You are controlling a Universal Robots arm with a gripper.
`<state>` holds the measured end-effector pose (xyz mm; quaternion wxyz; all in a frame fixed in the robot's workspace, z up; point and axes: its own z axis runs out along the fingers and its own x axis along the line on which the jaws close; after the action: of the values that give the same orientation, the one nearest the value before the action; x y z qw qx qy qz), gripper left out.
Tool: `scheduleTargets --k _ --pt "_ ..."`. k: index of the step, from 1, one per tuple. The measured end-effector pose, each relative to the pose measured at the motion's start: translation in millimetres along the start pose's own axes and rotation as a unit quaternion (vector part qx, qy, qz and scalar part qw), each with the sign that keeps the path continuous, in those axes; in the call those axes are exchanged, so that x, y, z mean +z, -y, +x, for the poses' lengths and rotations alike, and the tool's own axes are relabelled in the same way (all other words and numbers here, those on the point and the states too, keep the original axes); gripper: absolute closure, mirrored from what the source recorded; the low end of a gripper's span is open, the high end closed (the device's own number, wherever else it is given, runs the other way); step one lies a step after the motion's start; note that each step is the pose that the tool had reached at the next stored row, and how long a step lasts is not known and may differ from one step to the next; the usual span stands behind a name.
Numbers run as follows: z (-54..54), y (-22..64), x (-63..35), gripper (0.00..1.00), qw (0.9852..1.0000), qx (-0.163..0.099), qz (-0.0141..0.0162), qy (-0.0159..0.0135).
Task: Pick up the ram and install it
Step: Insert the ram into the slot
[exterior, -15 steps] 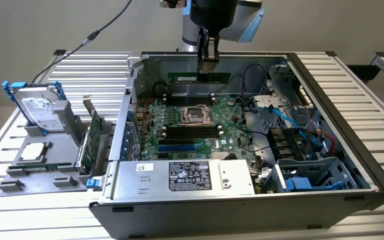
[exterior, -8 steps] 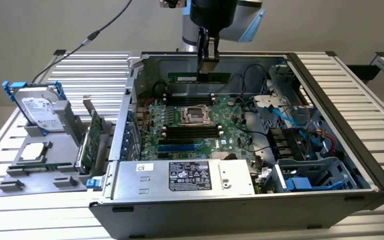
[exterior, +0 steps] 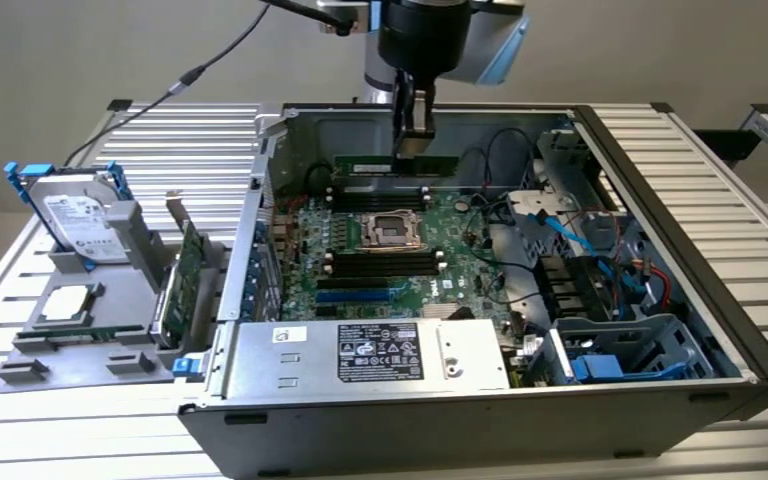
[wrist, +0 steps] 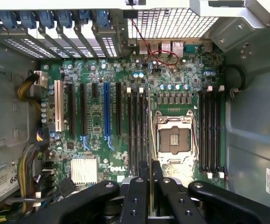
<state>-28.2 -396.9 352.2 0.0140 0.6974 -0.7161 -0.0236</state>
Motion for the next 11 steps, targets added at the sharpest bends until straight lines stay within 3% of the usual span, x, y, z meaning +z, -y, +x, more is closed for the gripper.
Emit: scheduleTargets --k 11 --pt "7.3 -6.3 20.3 0.86 1.0 0.0 0.0 0.0"
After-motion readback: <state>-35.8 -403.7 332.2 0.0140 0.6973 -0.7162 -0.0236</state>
